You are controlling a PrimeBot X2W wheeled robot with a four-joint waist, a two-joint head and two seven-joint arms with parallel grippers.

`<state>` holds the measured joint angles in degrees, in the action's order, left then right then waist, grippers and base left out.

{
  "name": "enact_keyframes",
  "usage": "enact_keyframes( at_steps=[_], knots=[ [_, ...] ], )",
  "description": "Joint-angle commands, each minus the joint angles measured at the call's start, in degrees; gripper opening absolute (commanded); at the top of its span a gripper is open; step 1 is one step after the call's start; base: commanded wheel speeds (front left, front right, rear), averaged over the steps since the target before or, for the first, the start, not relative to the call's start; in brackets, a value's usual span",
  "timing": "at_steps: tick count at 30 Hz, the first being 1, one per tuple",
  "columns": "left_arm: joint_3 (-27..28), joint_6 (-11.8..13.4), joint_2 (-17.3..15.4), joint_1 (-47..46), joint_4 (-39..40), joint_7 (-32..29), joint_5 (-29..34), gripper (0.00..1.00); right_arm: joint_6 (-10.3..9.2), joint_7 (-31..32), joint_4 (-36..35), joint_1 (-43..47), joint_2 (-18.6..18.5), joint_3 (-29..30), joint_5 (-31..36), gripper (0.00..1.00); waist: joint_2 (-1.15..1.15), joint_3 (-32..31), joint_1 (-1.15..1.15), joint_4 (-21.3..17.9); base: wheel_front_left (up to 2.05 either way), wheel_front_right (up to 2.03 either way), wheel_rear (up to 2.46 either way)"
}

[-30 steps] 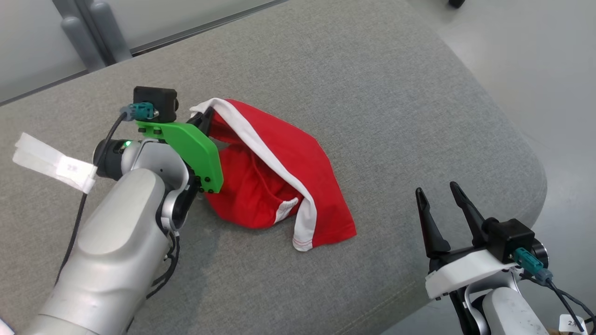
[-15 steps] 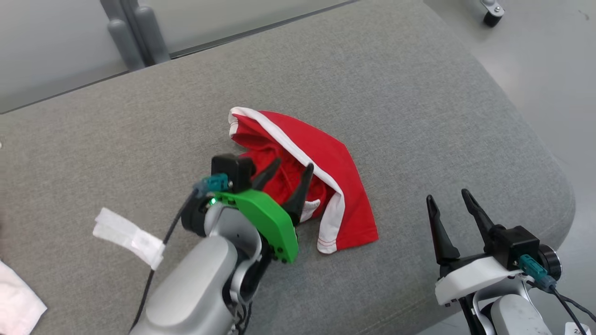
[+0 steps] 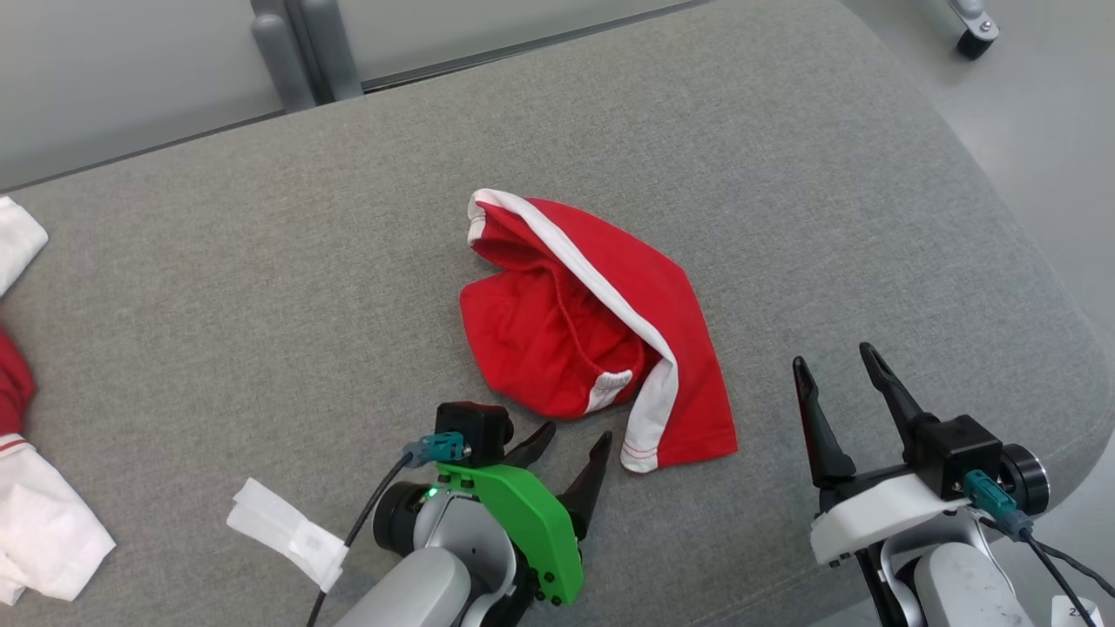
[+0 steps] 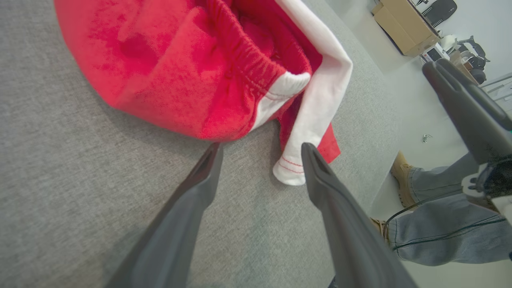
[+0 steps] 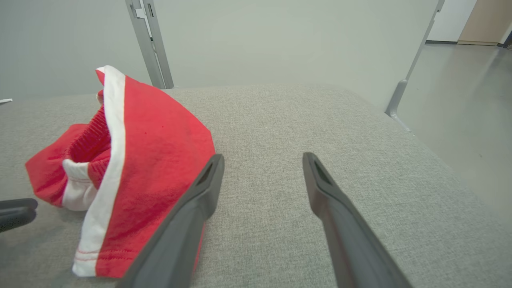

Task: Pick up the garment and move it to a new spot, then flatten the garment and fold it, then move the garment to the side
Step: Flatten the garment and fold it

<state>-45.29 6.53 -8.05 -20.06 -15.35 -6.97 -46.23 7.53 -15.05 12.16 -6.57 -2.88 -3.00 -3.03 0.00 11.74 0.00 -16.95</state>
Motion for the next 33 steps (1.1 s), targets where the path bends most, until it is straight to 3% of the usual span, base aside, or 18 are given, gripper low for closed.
enact_keyframes(
  at_steps=[1, 11, 18, 19, 21, 29, 33],
  knots=[
    [0.13, -0.28, -0.01, -0.25, -0.72, 0.51, 0.33, 1.0, -0.08, -0.19, -0.19, -0.43, -0.04, -0.07, 0.26, 1.0, 0.0, 0.57, 0.0, -0.13, 0.0, 0.0, 0.0],
    [-1.79, -3.06, 2.39, -1.73, -5.61, -0.86, -1.47, 1.0, -0.08, -0.18, -0.12, -0.87, -0.04, -0.48, -0.24, 1.0, 0.0, 2.35, 0.0, -1.91, 0.0, 0.0, 0.0],
    [-3.1, -3.56, 2.88, -3.16, -6.95, -0.77, -0.74, 1.0, -0.08, -0.19, -0.34, -1.21, -0.03, -0.9, -0.81, 1.0, 0.0, 3.43, 0.0, -2.98, 0.0, 0.0, 0.0],
    [-3.23, -3.6, 2.91, -3.44, -7.3, -0.64, -0.45, 0.78, -0.08, -0.19, -0.34, -1.23, -0.04, -0.94, -0.84, 1.0, 0.0, 3.53, 0.0, -3.14, 0.0, 0.0, 0.0],
    [-3.36, -3.81, 3.02, -3.9, -7.94, -0.29, -0.19, 0.01, -0.08, -0.19, -0.29, -1.43, -0.04, -1.09, -0.87, 1.0, 0.0, 3.68, 0.0, -3.49, 0.0, 0.0, 0.0],
    [-6.14, -5.92, 3.66, -7.36, -4.18, -2.9, 0.86, 0.0, -0.08, -0.19, -0.06, -1.29, -0.04, -1.28, -2.19, 1.0, 0.0, 3.88, 0.0, -4.89, 0.0, 0.0, 0.0],
    [-6.34, -4.9, 4.19, -9.54, -0.28, -3.76, 1.14, 0.0, -0.08, -0.19, 0.19, -1.64, -0.03, -2.05, -3.35, 1.0, 0.0, 3.84, 0.0, -6.33, 0.0, 0.0, 0.0]
  ],
)
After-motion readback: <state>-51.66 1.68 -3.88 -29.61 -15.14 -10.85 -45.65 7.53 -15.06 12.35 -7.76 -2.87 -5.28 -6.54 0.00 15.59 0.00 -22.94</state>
